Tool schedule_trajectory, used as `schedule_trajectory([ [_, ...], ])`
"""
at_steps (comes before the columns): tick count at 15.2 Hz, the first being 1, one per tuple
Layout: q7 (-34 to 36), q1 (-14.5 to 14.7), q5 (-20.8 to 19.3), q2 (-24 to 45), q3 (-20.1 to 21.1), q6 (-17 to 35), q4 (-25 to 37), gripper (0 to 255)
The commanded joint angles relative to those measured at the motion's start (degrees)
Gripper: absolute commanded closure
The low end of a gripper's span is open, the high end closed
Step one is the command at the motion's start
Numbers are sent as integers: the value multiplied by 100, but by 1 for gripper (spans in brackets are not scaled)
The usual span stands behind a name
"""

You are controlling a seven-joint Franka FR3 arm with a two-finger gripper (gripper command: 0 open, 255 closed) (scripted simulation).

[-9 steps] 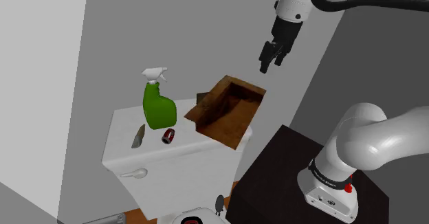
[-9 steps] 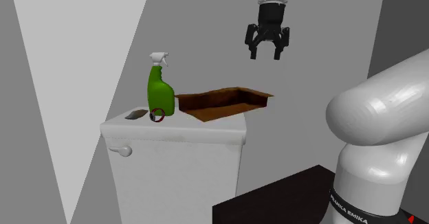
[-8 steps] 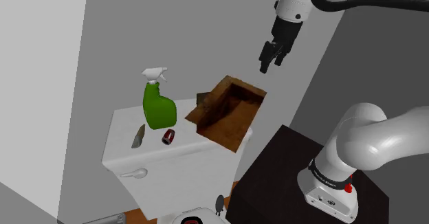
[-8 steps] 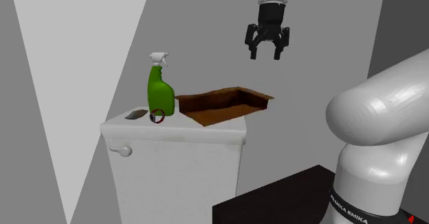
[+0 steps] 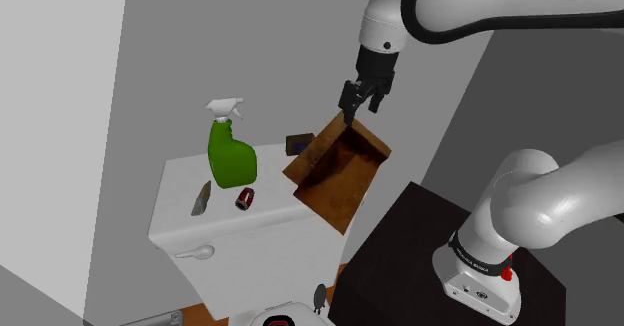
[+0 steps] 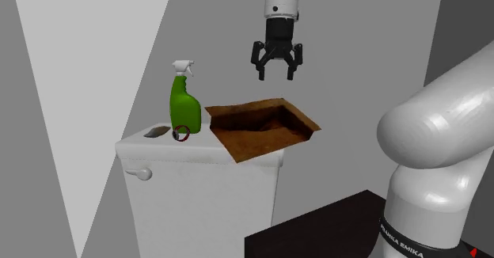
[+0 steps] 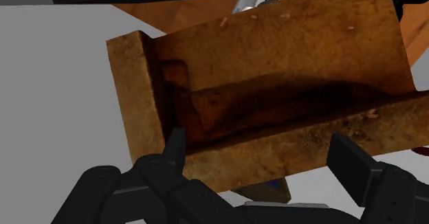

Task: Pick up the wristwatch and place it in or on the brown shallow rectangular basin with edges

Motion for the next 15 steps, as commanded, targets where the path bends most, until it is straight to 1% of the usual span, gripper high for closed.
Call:
schedule_trajectory([
  [1,268,53,93,300,234,189,83,0],
  [5,765,113,174,989,662,527,374,0],
  [8,1153,137,159,1555,973,752,665,0],
  [12,1705,164,13,2374,1362,999,1150,0],
  [15,2148,205,-198,3036,1617,1131,1588,0],
])
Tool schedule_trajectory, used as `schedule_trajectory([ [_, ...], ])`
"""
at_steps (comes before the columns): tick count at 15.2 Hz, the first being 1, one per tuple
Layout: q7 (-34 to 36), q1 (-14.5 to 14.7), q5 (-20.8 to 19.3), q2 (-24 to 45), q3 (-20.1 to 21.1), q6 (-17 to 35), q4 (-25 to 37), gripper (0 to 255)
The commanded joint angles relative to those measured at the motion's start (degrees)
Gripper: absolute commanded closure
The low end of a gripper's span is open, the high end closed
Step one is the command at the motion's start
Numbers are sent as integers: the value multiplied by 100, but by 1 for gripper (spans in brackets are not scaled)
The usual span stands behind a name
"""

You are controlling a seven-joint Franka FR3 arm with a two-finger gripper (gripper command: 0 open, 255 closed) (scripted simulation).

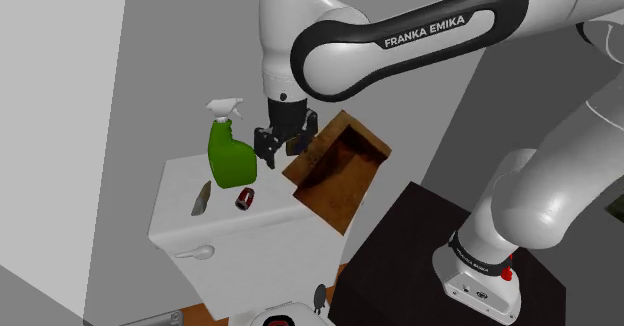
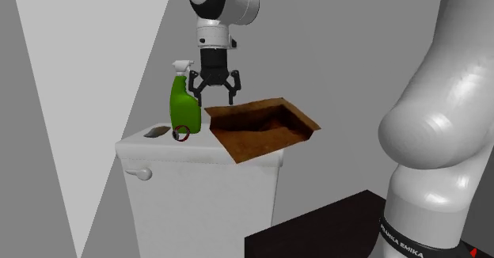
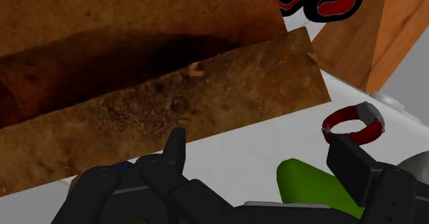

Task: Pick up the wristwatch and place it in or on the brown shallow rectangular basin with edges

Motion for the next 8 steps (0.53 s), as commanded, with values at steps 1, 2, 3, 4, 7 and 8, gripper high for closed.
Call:
schedule_trajectory([
  [1,348,53,-162,469,184,100,302,0],
  [2,502,83,-259,703,250,125,470,0],
  [3,656,122,-364,940,308,142,647,0],
  [4,809,166,-474,1181,359,152,831,0],
  [7,1252,354,-822,1918,459,131,1437,0],
  [8,1389,436,-939,2167,471,108,1658,0],
])
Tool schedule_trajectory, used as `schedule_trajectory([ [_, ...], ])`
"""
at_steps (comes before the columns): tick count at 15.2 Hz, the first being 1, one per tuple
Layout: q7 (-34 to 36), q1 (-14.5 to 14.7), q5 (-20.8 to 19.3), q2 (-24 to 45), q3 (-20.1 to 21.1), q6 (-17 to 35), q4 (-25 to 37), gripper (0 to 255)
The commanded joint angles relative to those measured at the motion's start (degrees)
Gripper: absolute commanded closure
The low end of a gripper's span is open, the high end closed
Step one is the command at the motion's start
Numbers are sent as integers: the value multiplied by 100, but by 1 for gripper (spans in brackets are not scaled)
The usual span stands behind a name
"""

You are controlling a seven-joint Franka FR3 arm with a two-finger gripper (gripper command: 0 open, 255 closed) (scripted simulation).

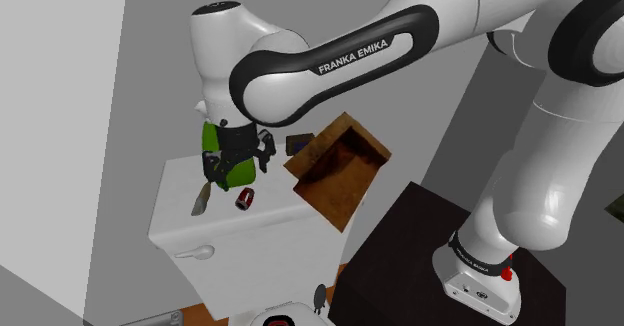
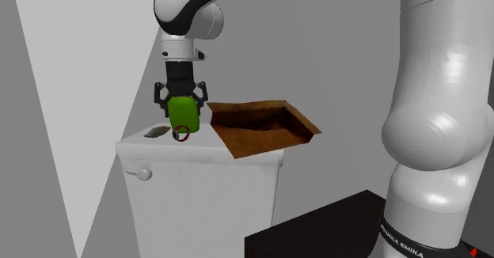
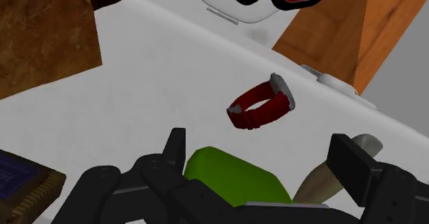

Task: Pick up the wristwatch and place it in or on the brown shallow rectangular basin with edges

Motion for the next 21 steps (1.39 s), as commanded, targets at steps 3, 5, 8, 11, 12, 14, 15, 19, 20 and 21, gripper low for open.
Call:
schedule_trajectory([
  [3,169,93,-145,356,7,147,40,0],
  [5,191,99,-177,407,-1,288,-56,0],
  [8,233,121,-240,507,-28,536,-216,0],
  [11,233,124,-240,508,-30,535,-215,0],
  [12,232,123,-239,507,-30,536,-216,0],
  [14,232,123,-239,507,-30,536,-216,0],
  [15,232,123,-239,507,-30,536,-216,0],
  [19,232,124,-240,508,-31,536,-215,255],
  [20,232,124,-240,509,-31,535,-214,255],
  [21,232,124,-240,508,-31,535,-214,255],
])
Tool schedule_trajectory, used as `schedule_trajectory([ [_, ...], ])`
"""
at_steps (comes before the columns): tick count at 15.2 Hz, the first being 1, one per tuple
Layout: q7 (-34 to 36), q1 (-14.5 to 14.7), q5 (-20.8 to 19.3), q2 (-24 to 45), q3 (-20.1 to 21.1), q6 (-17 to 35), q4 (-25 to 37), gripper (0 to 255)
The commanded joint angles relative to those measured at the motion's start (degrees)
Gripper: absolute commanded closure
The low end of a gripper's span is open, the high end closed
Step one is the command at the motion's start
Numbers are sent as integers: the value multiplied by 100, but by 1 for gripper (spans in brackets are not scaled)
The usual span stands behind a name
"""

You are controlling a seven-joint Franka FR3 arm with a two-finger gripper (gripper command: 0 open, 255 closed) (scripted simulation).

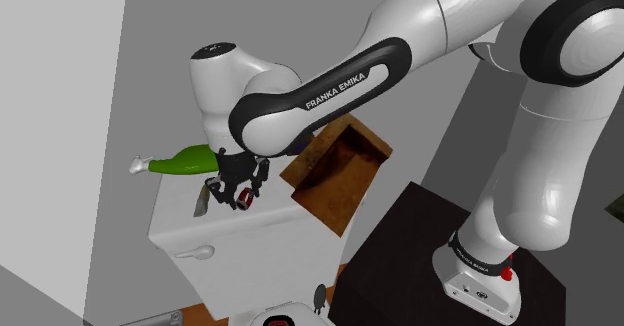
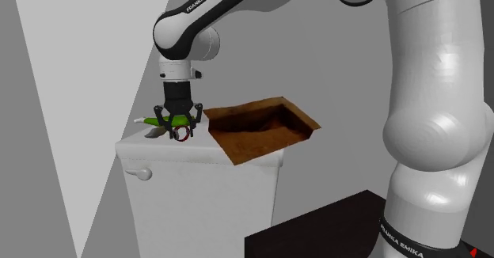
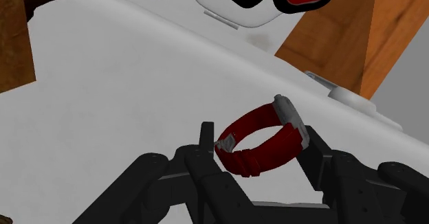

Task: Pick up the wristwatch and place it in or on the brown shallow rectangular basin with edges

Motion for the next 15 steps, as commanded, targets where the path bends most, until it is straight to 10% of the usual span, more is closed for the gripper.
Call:
schedule_trajectory([
  [1,0,0,0,2,0,0,0,255],
  [15,-109,-35,168,-270,45,-694,458,255],
])
